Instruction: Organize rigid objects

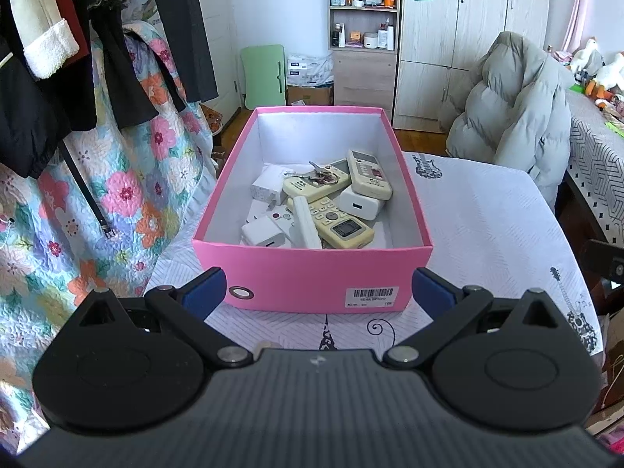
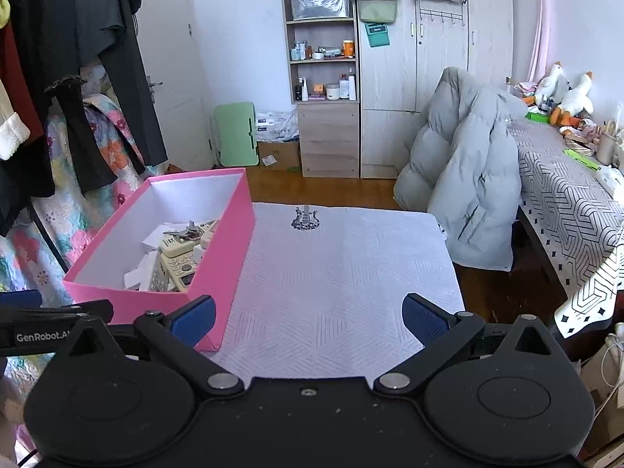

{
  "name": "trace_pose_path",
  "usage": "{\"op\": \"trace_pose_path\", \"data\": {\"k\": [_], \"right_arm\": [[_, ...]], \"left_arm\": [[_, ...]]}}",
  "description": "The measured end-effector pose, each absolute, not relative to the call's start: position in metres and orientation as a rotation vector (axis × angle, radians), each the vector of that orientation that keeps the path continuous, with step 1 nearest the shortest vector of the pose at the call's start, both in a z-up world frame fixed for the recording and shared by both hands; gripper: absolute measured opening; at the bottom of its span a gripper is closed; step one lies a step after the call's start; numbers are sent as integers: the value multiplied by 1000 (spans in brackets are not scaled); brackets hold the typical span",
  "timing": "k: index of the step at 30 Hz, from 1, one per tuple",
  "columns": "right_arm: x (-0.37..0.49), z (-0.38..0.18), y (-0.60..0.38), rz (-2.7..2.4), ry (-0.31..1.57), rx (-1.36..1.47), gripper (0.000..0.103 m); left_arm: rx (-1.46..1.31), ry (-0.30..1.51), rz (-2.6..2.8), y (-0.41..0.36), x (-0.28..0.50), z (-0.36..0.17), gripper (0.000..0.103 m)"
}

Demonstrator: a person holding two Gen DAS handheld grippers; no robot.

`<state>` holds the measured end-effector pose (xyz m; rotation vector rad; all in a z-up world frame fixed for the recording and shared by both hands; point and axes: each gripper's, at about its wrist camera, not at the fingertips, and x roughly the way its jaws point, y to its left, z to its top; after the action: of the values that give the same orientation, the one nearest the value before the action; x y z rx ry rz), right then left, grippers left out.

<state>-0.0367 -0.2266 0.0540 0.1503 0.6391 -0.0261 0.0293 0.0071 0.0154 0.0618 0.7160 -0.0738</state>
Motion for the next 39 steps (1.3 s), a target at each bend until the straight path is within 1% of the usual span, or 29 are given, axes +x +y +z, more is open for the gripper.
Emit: {"op": "trace_pose_path", "data": {"k": [14, 28, 39], "right_arm": [[-39, 52, -227, -62, 641, 124, 103], [-39, 49, -232, -64, 663, 160, 103], [-39, 50, -226, -86, 663, 134, 103]], "left_arm": [[103, 717, -82, 0, 27, 13, 103], [88, 733, -82, 3, 30, 11, 103], [90, 747, -81, 4, 32, 9, 103]]}}
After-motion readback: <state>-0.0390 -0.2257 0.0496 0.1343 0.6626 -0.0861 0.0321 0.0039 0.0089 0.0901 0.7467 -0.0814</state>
